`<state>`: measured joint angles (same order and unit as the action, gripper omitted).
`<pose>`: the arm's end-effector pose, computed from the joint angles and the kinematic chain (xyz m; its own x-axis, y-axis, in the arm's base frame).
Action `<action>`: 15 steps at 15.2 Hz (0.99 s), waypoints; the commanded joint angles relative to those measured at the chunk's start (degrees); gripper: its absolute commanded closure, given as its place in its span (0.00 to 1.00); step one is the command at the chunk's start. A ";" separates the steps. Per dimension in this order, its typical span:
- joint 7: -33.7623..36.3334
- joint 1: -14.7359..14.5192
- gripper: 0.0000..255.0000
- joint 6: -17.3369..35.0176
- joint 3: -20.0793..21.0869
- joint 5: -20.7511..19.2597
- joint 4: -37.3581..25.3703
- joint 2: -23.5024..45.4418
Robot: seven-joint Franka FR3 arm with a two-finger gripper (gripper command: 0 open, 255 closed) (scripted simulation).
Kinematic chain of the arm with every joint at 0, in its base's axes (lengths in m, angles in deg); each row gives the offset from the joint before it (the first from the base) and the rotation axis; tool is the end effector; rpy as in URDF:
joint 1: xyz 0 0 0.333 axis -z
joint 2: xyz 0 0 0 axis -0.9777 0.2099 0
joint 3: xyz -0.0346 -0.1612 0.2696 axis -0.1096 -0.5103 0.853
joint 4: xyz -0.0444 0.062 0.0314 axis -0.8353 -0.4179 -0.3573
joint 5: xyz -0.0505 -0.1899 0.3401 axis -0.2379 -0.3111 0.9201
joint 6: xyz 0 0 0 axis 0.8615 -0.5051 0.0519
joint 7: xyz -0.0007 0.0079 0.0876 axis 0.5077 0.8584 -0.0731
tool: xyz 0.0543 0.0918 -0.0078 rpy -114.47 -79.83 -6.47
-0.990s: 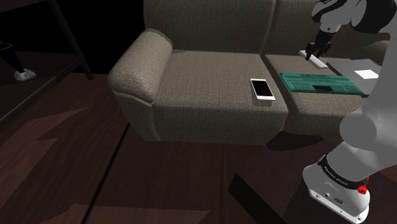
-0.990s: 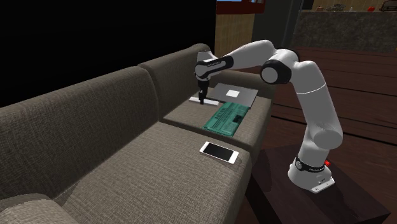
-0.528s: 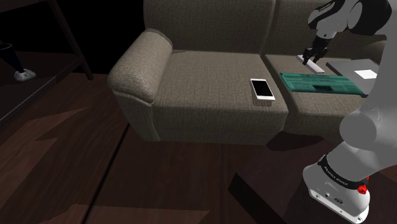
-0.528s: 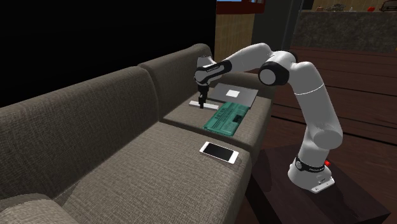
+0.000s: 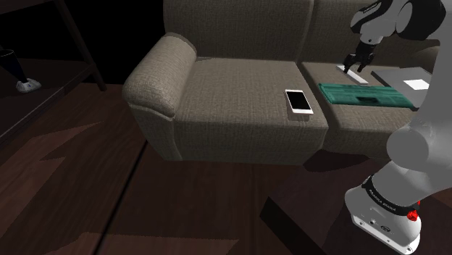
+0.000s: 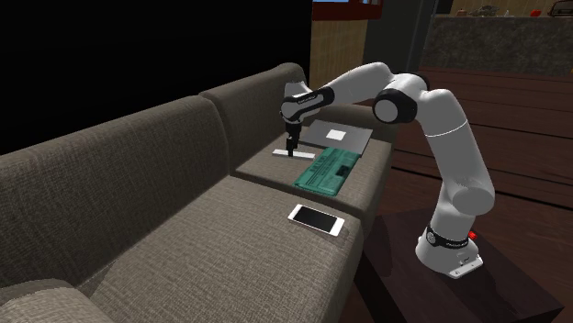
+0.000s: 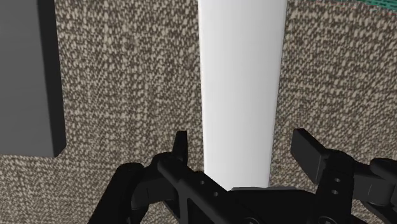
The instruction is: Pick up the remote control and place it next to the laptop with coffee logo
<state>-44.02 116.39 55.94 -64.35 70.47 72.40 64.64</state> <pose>0.4002 -0.5785 0.3460 0.8625 -0.5057 0.0182 -0.5060 -0.8622 0.0216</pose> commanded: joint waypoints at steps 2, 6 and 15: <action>0.00 0.00 0.00 0.00 0.00 0.00 0.00 0.00; 0.40 -0.17 0.00 -3.00 -0.38 -0.64 -1.56 -1.52; 0.73 -0.24 0.00 -5.81 -0.67 -1.13 -3.30 -2.66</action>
<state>-43.30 116.14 50.15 -65.02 69.33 69.12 61.97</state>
